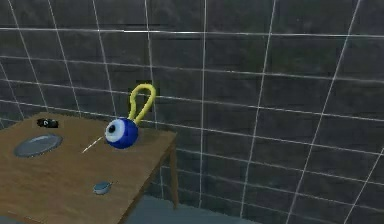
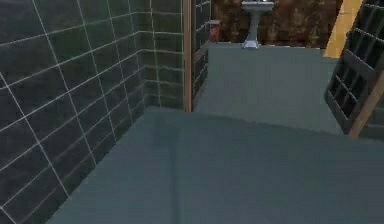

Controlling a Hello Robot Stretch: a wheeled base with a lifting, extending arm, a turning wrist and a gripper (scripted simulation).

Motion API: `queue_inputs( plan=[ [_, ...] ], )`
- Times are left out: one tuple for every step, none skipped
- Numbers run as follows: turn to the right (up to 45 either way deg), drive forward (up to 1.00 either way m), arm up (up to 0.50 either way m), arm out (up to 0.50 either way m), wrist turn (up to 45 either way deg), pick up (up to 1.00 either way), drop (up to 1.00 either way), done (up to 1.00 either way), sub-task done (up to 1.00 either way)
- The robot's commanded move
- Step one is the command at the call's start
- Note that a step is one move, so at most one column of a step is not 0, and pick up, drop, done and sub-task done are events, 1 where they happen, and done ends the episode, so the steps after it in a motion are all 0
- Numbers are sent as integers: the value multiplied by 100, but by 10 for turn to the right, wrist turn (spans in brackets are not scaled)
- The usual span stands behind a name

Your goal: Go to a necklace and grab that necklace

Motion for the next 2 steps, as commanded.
queue_inputs(
  plan=[
    [0, 85, 0, 0, 0, 0, 0, 0, 0],
    [-450, 0, 0, 0, 0, 0, 0, 0, 0]
  ],
)
